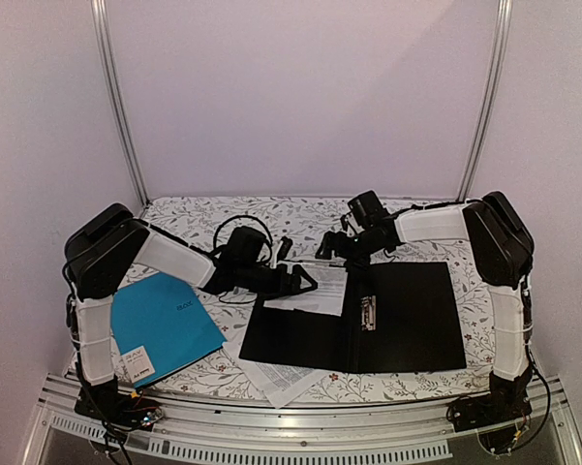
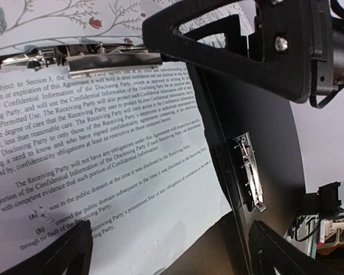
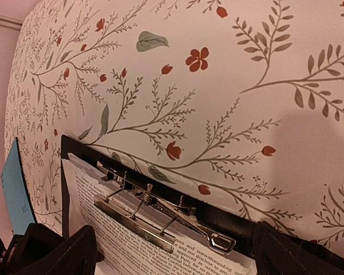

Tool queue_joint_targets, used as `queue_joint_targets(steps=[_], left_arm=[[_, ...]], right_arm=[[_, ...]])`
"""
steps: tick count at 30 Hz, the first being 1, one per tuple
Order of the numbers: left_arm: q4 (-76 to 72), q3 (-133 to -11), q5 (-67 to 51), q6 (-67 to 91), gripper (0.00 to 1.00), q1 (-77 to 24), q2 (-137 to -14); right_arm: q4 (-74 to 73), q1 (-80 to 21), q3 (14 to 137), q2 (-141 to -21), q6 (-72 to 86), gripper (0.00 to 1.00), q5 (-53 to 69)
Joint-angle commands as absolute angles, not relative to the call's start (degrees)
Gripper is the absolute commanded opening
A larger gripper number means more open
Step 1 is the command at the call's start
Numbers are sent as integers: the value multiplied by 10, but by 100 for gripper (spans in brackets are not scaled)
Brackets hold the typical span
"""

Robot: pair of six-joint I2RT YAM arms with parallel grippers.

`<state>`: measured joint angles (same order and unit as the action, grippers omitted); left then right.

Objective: Put the files into the folder
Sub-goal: Clamp the file onto the spring clip on the folder.

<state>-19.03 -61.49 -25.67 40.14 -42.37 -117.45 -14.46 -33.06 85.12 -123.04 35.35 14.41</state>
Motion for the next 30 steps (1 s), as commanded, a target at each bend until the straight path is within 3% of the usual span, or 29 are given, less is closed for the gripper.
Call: queue_joint_targets(steps=[1,30], left_arm=[[-174,-603,-251,402,95,-428,-1186],[-164,-602,-241,404,93,-428,-1183]], right_arm=[[-128,-326,866,-1245,365,95,171],[-85,-331,860,-1208,382,91,214]])
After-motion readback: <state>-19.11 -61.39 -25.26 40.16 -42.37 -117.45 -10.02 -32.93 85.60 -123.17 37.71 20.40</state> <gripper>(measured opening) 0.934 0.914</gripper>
